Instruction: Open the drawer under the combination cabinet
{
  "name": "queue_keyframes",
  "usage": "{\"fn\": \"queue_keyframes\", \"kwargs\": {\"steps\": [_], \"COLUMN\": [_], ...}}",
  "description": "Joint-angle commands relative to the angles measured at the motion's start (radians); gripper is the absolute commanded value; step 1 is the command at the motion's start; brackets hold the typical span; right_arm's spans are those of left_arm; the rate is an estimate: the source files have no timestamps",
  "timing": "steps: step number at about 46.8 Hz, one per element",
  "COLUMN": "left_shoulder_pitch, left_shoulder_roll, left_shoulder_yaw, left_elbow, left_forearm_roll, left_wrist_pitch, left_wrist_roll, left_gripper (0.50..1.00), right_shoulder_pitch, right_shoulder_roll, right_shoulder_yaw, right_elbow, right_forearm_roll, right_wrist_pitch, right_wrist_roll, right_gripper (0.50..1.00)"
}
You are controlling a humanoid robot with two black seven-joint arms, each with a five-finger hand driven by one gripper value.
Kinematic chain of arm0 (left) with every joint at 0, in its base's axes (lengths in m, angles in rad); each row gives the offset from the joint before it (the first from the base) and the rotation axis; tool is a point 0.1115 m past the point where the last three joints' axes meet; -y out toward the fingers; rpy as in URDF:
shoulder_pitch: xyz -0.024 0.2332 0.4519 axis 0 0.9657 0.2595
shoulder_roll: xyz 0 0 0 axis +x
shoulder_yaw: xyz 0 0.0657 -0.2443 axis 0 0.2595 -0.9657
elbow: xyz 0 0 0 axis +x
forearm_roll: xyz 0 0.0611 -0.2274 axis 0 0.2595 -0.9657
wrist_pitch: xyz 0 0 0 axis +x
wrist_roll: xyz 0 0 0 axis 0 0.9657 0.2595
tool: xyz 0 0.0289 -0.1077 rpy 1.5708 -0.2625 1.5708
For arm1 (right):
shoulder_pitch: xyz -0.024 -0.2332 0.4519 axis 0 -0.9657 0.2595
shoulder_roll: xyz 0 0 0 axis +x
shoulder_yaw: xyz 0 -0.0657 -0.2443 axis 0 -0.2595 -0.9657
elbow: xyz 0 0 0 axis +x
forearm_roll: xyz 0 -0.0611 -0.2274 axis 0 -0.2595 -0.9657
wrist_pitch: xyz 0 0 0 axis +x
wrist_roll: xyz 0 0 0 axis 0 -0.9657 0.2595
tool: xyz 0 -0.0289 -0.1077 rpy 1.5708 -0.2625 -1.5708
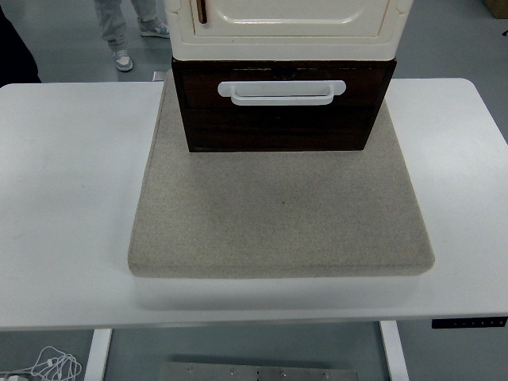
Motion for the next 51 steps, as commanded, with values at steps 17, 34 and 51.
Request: {"fn": "queue_keyframes", "kwargs": {"steps": [17,34,51], "left_shoulder_pitch": [-0.112,-0.194,-0.31], "left_shoulder_roll": [-0.01,-0.05,-0.037], "left_shoulder_yaw": [0.002,0.2,0.585], "left_elbow": [-0.28,-0.45,-0.597], "left_forearm_roll": [0.431,0.506,0.522], "left_wrist_pitch": [0.007,0.007,-0.014], "left_wrist_roll": [0.004,0.017,0.019], "left_gripper": [1.0,1.0,1.0], "right_shoulder_pitch": [0.0,0.0,0.0], "right_shoulder_roll": [0.0,0.0,0.0], "right_shoulder_yaw": [0.0,0.0,0.0], "right_elbow": [0.0,0.0,0.0], "right_forearm_roll": [0.0,0.0,0.0], "right_wrist_pitch": [0.0,0.0,0.0], "right_wrist_roll": [0.0,0.0,0.0], "right_gripper": [0.926,0.926,0.926]}}
